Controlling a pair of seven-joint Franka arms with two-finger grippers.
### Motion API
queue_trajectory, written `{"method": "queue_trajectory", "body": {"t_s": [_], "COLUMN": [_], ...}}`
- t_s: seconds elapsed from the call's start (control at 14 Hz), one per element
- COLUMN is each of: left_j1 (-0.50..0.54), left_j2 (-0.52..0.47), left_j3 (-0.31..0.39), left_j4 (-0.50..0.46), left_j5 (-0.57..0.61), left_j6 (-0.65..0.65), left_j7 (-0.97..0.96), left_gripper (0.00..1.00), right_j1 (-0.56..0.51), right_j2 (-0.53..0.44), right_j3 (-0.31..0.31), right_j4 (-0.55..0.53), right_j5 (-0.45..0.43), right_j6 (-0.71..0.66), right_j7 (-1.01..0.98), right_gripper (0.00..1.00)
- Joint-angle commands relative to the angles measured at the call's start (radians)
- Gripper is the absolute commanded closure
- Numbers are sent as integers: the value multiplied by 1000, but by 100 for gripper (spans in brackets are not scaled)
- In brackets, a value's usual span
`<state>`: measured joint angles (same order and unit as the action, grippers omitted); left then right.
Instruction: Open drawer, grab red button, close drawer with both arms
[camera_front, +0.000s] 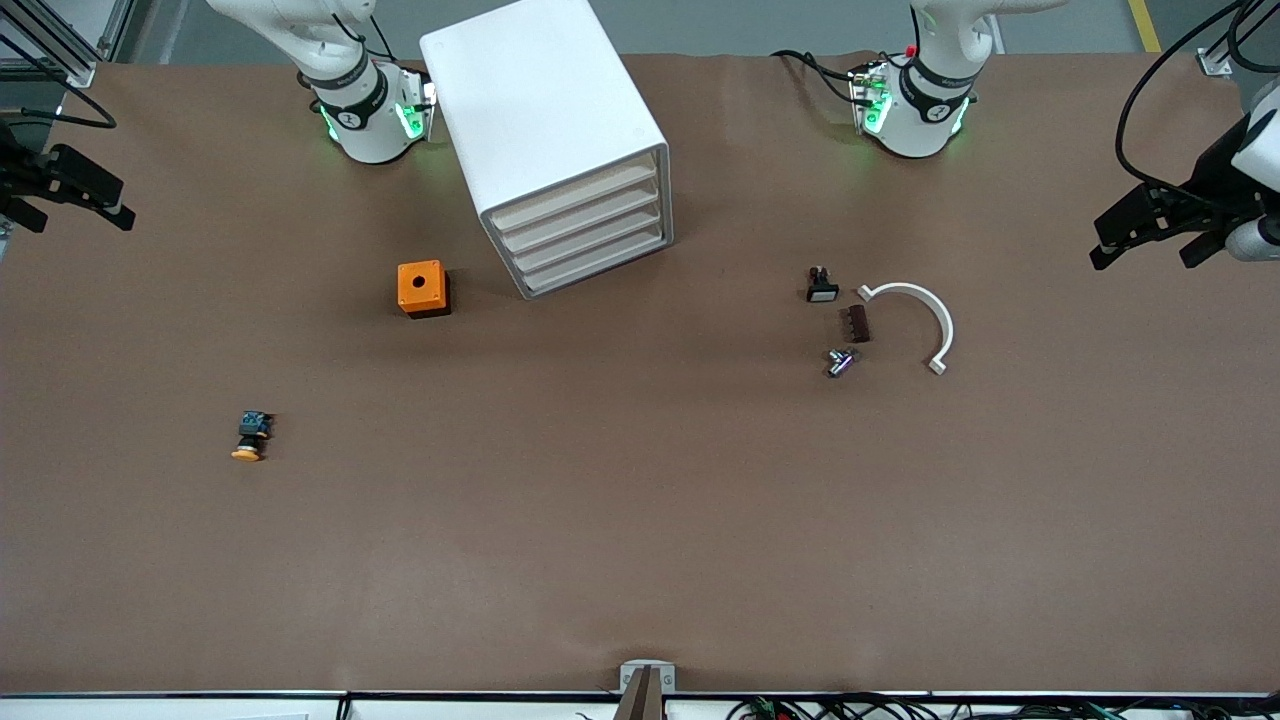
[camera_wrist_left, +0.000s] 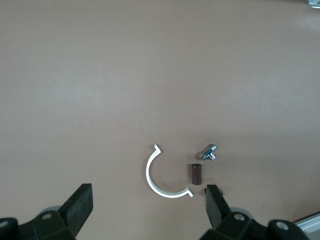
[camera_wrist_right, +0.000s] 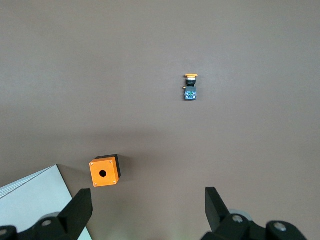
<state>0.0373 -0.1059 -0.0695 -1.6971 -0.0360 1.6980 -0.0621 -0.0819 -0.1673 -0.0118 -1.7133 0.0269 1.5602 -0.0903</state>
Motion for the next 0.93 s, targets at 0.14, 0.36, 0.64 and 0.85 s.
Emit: {"method": "queue_trajectory", "body": {"t_s": [0.14,0.36,0.64,0.85], "left_j1": [7,9,9,13], "left_j2": [14,11,12,37], "left_j3": [-6,0,0,0], "left_j4": [31,28,33,30], "left_j5": [8,7,2,-4], "left_j6": [-21,-23,-57,-133], "left_j7": [-8,-4,-11,-12], "left_gripper": [0,0,0,0], "right_j1": [-2,-2,-2,-2], "right_j2": [-21,-23,-21,-21], "right_j3": [-1,-1,-1,-1], "right_j4": [-19,-19,-17,-19], "right_j5": [13,11,10,4], "right_j6": [6,6,6,6], "right_j7": [-11,-11,-11,-11], "right_gripper": [0,0,0,0]}}
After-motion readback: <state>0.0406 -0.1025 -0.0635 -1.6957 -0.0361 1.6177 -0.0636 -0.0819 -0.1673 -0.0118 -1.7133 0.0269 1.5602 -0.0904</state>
